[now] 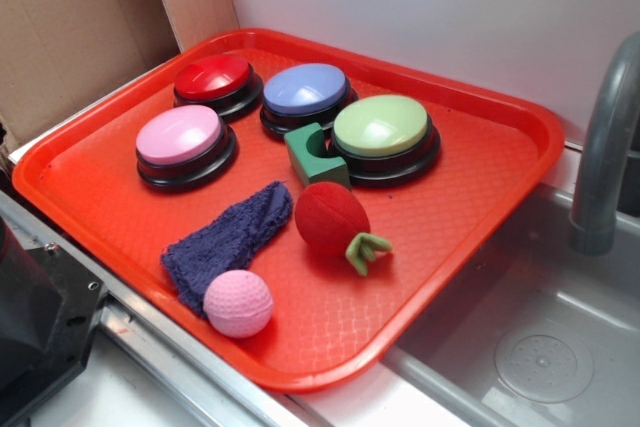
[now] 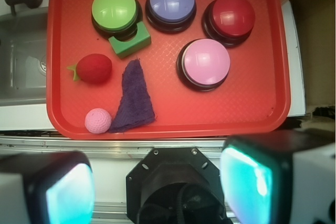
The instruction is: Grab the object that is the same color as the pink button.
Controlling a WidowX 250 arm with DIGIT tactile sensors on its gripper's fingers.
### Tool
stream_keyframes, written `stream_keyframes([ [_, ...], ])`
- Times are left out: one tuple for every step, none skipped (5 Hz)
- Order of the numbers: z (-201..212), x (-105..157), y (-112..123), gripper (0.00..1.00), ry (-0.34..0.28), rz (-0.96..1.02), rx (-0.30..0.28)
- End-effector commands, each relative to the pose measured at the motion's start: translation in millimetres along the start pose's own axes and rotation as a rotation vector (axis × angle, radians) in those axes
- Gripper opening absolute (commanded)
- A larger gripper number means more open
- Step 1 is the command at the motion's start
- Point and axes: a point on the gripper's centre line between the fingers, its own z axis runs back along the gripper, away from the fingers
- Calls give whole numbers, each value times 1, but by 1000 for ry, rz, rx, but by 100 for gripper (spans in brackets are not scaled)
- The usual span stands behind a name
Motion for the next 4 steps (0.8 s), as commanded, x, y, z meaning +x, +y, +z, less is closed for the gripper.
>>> stream_keyframes([
  [0, 0, 0, 100, 0, 0, 0],
  [-17, 7, -10, 100, 0, -38, -3],
  [-40, 9, -18, 100, -15, -31, -40],
  [-63, 11, -30, 100, 14, -22, -55],
])
